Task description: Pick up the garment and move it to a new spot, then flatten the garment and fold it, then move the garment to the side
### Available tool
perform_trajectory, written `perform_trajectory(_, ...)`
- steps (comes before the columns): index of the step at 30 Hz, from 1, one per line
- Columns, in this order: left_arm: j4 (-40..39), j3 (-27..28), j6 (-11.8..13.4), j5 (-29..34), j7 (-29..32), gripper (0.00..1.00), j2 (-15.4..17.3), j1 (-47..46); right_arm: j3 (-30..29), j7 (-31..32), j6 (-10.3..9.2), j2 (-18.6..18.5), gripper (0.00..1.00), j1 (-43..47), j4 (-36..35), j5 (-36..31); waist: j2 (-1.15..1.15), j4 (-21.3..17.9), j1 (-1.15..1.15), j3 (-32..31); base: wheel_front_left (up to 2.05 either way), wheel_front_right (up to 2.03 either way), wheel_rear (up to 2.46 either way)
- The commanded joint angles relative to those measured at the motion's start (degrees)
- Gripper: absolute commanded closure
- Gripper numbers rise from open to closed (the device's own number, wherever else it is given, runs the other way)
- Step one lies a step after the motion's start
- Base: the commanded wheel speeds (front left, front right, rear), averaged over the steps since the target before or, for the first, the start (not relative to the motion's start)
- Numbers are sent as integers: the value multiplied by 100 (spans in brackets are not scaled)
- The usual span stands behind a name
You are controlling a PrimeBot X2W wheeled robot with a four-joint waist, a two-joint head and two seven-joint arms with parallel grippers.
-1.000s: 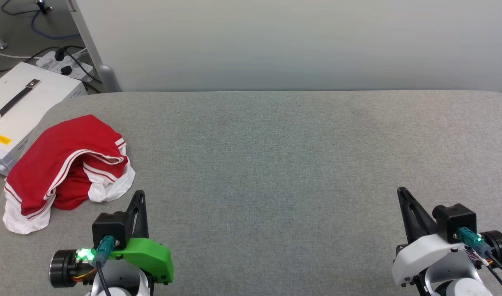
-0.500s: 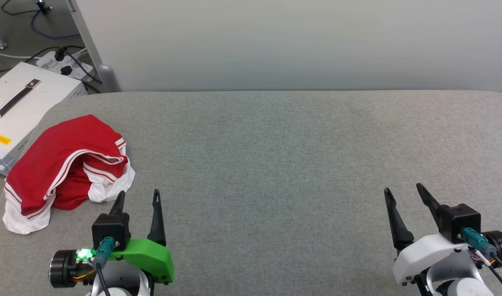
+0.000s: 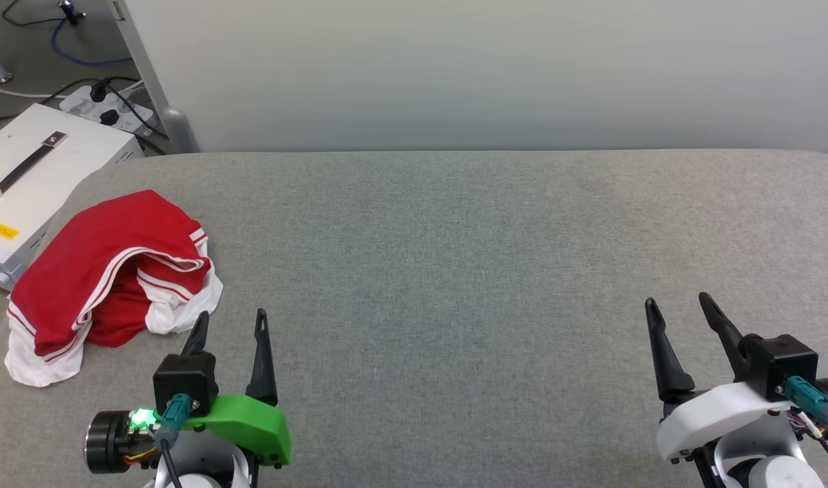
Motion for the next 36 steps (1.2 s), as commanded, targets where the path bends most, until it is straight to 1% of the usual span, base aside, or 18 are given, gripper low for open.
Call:
perform_trajectory(1,-13,-11,36,-28,-63,0,-5,-5,-27,-57,-1,-4,0,1,-52,61,8,-2,0,0,0,0,0)
perform_trajectory(36,104,-182,113,-42,-525,0,-13,85,-46,-513,-3,-10,0,193,-160,294,20,-88,0,-36,0,0,0)
